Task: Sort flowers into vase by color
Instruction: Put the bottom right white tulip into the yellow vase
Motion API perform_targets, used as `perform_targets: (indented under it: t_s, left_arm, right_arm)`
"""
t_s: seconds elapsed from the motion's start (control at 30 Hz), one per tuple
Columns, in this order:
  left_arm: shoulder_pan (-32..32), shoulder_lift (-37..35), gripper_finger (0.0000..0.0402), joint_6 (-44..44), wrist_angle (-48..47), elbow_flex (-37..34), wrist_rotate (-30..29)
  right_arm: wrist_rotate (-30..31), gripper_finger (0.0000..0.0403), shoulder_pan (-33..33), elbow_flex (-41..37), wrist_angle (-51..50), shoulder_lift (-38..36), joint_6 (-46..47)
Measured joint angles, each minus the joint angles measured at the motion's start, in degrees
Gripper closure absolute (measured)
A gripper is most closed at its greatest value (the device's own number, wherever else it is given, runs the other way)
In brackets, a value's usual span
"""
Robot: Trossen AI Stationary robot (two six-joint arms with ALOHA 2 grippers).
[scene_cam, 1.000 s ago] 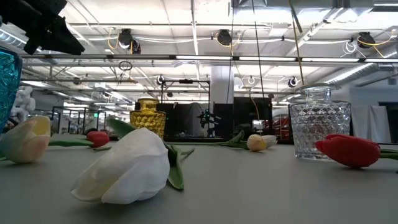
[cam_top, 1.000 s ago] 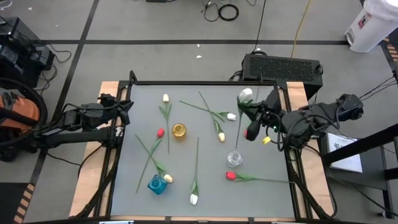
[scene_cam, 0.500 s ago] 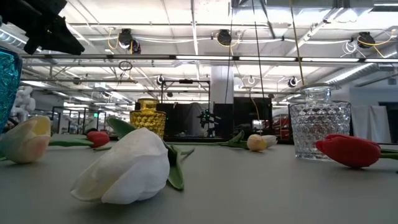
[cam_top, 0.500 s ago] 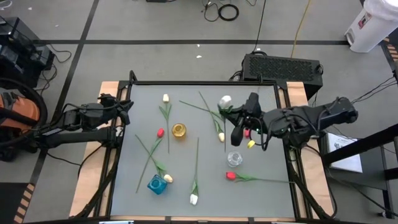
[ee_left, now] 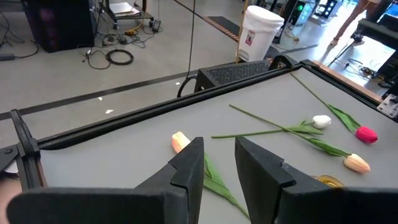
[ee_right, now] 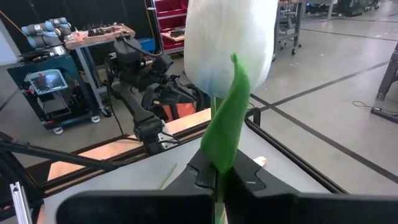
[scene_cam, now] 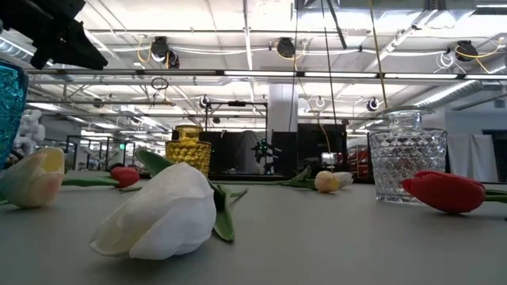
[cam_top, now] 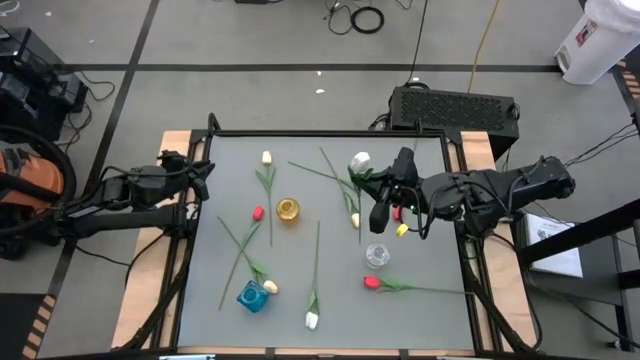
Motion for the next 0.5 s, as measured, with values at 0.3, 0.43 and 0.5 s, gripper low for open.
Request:
perform_targets:
  t_s: [0.3,0.43,0.5]
  left_arm:
    - [0.01,0.0,0.0304,-0.02,0.02,0.0,0.0]
    - [0.01,0.0,0.0304,-0.01,0.04,0.0,0.0]
    - [-0.01,0.02,0.0304,-0.02,0.11,0.0,0.0]
  right_arm:
    - [0.02,0.0403,0.0,0.0,0.0,0.0,0.59]
    - [0.03,0.0403,-0.38,0.0,-0.02,0.0,1.71]
    - [0.05,0.0403,-0.48,0.0,-0.01,0.0,1.79]
